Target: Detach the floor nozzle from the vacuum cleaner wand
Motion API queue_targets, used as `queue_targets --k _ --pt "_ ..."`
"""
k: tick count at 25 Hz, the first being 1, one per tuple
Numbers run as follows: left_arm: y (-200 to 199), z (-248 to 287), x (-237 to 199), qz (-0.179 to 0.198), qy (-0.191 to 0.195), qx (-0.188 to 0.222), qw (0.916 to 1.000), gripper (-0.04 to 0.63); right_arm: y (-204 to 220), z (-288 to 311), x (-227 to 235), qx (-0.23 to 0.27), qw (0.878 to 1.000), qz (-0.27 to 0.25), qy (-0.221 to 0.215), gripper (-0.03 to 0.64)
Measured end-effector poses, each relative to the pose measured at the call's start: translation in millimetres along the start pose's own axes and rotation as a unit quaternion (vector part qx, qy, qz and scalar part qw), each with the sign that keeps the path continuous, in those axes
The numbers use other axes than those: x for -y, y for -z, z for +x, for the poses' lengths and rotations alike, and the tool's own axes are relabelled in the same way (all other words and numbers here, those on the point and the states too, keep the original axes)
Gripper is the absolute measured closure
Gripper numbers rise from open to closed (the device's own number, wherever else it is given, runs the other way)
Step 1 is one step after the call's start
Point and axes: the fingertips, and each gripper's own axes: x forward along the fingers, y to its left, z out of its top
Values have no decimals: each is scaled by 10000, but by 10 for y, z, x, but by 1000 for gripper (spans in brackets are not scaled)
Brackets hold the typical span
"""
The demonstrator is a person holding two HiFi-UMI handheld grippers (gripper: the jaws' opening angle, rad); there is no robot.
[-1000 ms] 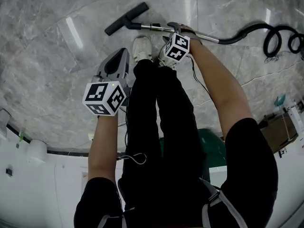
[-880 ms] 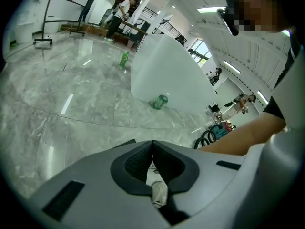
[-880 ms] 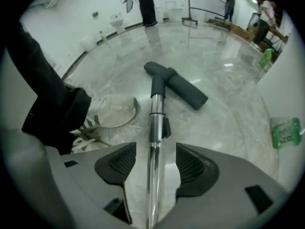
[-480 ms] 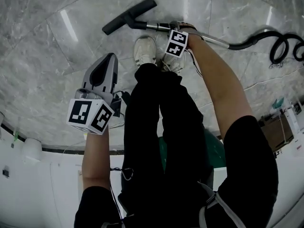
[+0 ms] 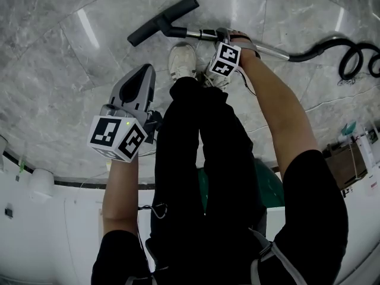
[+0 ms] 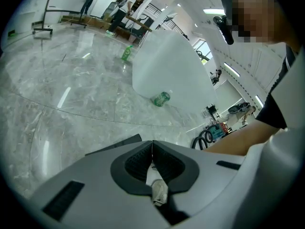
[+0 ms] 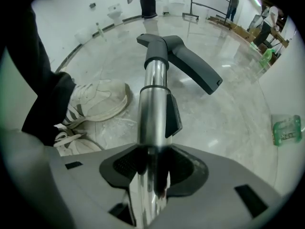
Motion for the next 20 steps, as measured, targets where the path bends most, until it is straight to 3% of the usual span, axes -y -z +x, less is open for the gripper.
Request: queue_targets --k 3,7,8,10,12,14,17,20 --pt "-53 -20 278 -100 358 -84 9993 586 -114 -493 93 412 9991 112 46 444" --pt "-220 -34 684 -585 745 29 9955 580 -321 -1452 431 1156 9916 351 452 444" --pt "-264 -31 778 -738 783 73 9942 552 -362 -1718 513 1344 9884 427 566 445" --pt "-371 -44 1007 -1165 992 167 9881 394 -413 -2262 628 1673 9813 570 756 445" --pt "-580 -125 1250 -1543 1270 416 9790 354 -461 -2774 695 1951 9745 651 902 445" --pt "-866 -249 1455 -1402 1368 755 9777 350 -524 -3199 720 2193 9682 663 1004 445" --pt "-1186 -362 1819 -646 1439 1048 9819 339 -510 -3634 688 2405 9621 716 1066 445" --pt "-1373 -431 2219 -475 1836 1293 9733 339 -432 -3886 597 2492 9593 735 1104 445"
